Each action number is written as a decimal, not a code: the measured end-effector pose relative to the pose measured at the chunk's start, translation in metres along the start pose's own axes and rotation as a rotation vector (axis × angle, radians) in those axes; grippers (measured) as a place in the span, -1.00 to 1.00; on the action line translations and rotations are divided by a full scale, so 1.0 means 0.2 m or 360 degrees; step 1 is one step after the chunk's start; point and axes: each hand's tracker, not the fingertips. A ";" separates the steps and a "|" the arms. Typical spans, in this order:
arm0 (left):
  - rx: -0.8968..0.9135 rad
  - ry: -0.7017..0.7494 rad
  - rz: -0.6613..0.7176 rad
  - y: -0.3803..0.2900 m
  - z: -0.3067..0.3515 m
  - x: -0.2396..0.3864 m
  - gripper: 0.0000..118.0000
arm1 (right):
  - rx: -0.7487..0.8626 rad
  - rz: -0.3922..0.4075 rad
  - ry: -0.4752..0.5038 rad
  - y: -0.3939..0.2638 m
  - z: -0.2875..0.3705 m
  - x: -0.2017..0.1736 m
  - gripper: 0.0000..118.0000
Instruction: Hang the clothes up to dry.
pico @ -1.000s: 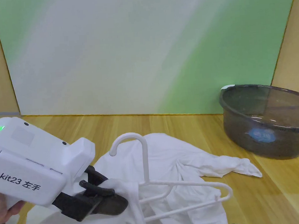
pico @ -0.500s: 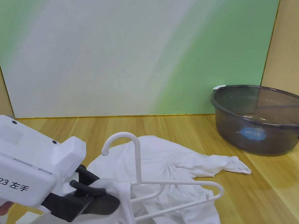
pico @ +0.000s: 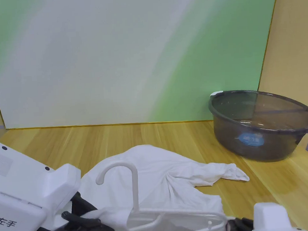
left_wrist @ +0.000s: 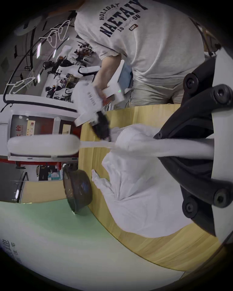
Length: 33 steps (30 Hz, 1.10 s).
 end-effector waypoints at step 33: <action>0.0071 0.0244 -0.0040 -0.06 -0.11 -0.03 -0.95 | -0.0584 0.0913 0.1294 -0.21 0.14 -0.67 -0.95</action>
